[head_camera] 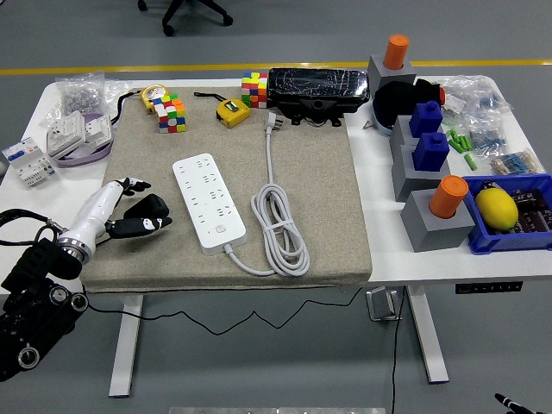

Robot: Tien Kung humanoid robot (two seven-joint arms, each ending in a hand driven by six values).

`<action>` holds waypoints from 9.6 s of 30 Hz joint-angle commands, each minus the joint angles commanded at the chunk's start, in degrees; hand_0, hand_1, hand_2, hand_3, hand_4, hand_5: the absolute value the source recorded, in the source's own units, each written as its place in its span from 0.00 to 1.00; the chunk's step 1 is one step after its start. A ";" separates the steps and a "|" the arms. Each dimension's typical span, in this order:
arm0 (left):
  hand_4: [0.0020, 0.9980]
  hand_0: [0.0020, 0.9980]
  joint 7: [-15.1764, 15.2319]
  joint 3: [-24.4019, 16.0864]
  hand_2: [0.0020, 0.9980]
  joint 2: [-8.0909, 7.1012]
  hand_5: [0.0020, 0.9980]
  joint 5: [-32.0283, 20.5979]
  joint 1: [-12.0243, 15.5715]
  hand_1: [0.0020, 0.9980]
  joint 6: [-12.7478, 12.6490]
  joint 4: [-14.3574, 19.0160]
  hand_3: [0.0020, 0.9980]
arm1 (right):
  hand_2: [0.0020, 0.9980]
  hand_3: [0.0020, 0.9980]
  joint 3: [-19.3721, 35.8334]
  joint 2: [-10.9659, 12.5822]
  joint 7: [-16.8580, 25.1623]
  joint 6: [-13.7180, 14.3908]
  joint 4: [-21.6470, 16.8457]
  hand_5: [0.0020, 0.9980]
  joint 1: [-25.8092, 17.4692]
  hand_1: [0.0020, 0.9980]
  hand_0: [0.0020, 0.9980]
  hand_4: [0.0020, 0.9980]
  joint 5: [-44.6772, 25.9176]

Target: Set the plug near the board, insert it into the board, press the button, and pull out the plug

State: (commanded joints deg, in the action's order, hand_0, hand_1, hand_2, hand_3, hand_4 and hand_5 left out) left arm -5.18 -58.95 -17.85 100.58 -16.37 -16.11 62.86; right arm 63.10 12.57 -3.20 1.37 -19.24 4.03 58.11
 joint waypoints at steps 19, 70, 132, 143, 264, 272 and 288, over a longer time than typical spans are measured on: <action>0.74 0.57 0.47 1.17 0.52 0.70 0.00 -3.78 -1.89 0.47 -3.89 -2.59 0.55 | 0.65 0.57 -0.20 0.13 0.18 0.14 -0.27 0.56 0.08 0.65 0.65 0.99 -0.16; 0.72 0.43 2.35 8.23 0.46 1.67 0.00 -4.89 -6.69 0.41 -4.80 -2.07 0.53 | 0.64 0.57 -1.08 0.55 0.26 0.15 -0.34 0.56 -0.08 0.65 0.65 0.99 -0.41; 0.90 0.77 2.34 8.80 0.74 -2.44 0.51 -2.35 3.35 0.78 -7.01 12.10 0.74 | 0.64 0.57 -0.14 0.09 0.21 0.14 -0.61 0.56 -0.37 0.65 0.65 0.99 0.17; 0.89 0.77 1.51 11.05 0.73 -1.32 0.50 -2.60 0.05 0.78 -6.03 11.27 0.73 | 0.64 0.57 -0.19 0.04 0.21 0.14 -0.61 0.56 -0.38 0.65 0.65 0.99 0.10; 0.86 0.31 -0.94 10.88 0.36 -2.31 0.47 -10.78 -0.15 0.26 -0.97 22.41 0.62 | 0.64 0.57 -0.47 0.16 0.19 0.14 -0.78 0.56 -0.66 0.65 0.65 0.99 -0.01; 0.87 0.30 -1.69 10.91 0.36 -2.49 0.48 -10.39 -0.36 0.26 -0.49 22.30 0.63 | 0.64 0.57 -0.67 0.21 0.20 0.12 -0.85 0.56 -0.56 0.65 0.65 0.99 -0.09; 0.88 0.07 -15.28 12.21 0.14 -2.73 0.47 -0.03 -0.83 0.06 11.75 22.08 0.76 | 0.64 0.56 -1.19 0.51 0.17 0.07 -0.84 0.56 -0.34 0.65 0.65 0.99 -0.18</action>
State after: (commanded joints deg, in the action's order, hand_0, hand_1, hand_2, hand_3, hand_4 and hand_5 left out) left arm -20.46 -46.75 -20.58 100.55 -17.20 -4.36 84.94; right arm 61.91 13.09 -3.03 1.43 -20.09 3.70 57.93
